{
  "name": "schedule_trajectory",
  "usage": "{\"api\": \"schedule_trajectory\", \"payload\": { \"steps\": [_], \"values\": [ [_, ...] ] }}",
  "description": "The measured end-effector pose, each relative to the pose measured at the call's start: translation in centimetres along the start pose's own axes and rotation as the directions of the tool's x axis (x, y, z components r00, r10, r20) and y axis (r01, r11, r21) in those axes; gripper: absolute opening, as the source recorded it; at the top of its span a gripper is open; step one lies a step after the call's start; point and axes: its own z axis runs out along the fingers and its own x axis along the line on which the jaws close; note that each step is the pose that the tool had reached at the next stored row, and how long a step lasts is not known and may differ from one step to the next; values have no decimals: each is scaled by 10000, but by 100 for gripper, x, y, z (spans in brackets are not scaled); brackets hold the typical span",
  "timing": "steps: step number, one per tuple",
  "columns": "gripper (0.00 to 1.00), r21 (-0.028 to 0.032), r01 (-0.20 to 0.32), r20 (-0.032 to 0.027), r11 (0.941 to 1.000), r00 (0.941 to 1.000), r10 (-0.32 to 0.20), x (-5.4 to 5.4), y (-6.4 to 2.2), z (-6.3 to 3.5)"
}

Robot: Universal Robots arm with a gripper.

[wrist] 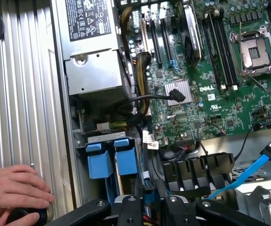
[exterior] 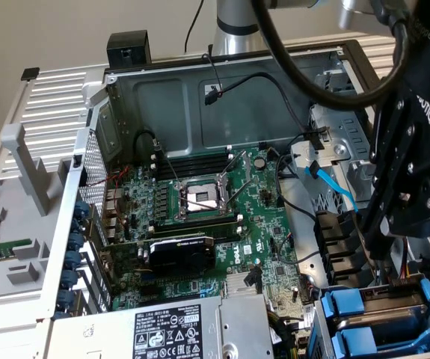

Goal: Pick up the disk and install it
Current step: 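Insert the second disk wire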

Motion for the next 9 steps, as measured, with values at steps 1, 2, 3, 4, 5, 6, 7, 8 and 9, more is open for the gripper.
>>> {"api": "schedule_trajectory", "payload": {
  "steps": [1,2,3,4,5,6,7,8,9],
  "values": [
    [25,1,-10,-8,10000,10000,10,-4,1,7],
    [25,2,-24,-15,10000,10000,24,-8,1,15],
    [25,3,-37,-19,10000,10000,37,-10,1,20],
    [25,2,-50,-23,10000,10000,50,-11,1,26],
    [25,2,-65,-28,10000,10000,65,-13,1,31],
    [25,1,-81,-30,10000,10000,81,-14,1,36],
    [25,0,-96,-30,10000,9999,96,-14,2,39],
    [25,-1,-111,-28,9999,9999,111,-13,5,44],
    [25,-2,-125,-26,9999,9999,125,-13,7,48]
  ]
}}
